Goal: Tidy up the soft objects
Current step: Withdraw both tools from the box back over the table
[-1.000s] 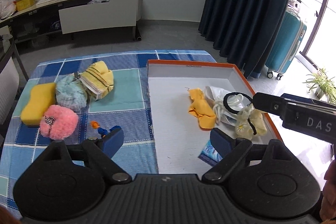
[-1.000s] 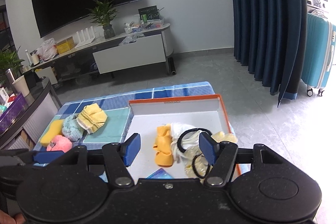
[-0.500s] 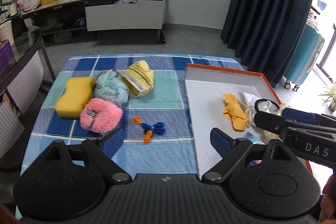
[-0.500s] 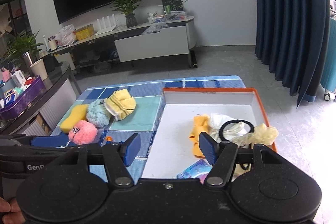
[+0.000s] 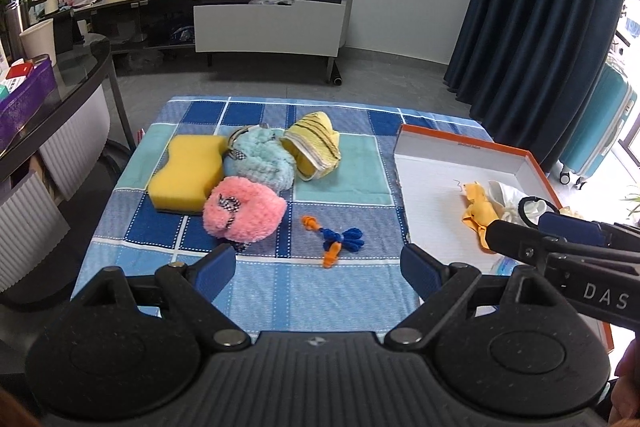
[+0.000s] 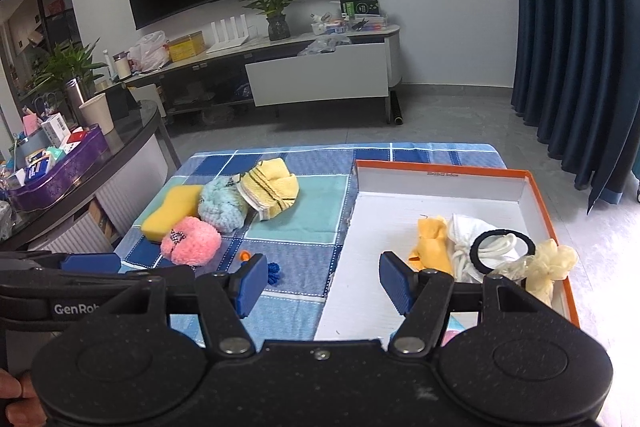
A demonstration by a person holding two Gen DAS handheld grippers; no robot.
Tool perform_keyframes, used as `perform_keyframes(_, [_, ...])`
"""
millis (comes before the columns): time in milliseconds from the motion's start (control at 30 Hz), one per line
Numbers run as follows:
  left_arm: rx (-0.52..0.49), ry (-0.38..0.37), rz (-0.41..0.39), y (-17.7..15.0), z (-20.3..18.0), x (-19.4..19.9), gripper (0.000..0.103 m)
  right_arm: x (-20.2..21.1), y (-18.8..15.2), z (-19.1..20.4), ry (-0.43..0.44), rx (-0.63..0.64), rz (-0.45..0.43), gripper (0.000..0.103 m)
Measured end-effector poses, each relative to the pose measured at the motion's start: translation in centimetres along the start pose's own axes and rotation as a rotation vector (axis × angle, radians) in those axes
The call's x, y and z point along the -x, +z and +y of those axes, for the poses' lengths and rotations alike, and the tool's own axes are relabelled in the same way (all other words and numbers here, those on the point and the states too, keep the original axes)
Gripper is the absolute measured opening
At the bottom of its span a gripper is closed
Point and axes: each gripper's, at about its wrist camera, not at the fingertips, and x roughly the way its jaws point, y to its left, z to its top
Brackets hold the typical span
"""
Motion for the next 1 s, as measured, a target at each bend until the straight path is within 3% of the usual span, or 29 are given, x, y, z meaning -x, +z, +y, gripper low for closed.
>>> perform_keyframes(1000, [0.080, 0.073, 0.045, -0.3, 5.1, -1.7, 0.092, -4.3, -0.9, 4.1, 0.064, 0.056, 0.092, 0.076])
